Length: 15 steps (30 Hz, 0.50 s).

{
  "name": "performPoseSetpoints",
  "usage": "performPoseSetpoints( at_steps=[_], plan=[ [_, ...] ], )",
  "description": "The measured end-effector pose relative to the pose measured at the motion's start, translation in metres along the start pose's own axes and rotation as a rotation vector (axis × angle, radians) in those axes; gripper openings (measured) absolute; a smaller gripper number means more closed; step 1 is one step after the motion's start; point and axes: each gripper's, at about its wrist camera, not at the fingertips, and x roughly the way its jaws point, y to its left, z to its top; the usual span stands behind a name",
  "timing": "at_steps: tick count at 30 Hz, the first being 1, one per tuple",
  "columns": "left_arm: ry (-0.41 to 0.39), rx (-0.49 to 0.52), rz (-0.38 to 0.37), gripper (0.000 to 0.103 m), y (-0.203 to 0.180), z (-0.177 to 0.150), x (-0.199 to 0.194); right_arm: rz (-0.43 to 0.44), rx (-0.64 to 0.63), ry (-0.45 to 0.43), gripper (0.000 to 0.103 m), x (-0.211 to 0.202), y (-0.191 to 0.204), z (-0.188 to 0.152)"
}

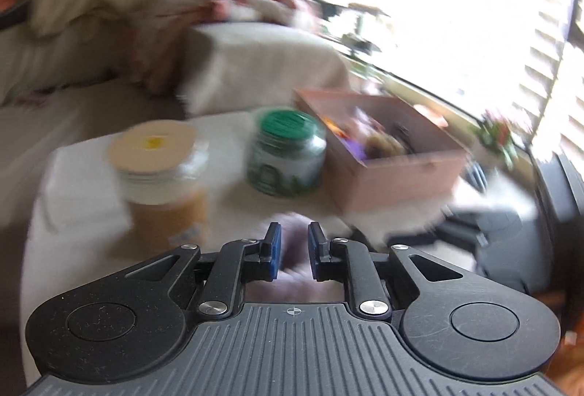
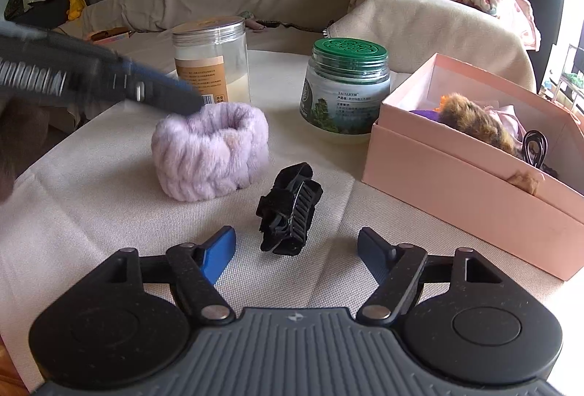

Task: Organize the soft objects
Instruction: 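Grasp the black claw clip with the right tool while the left tool holds the headband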

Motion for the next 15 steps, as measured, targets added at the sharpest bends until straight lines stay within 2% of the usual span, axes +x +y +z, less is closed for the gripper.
performPoseSetpoints(
  at_steps=[4,7,15],
  plan=[
    [0.046,-0.090,0.077,0.018,0.019,-0.002,0.009,0.000,0.000,0.000,0.075,0.000,0.000,0.000],
    [0.068,-0.113,0.055,0.018,0.019,-0.003,0.018,0.001,0.000,0.000,0.076,0.000,0.000,0.000],
    [0.064,-0.076,0.034,0.019,0.009,-0.003,0.023,0.001,0.000,0.000,0.077,0.000,0.000,0.000]
  ],
)
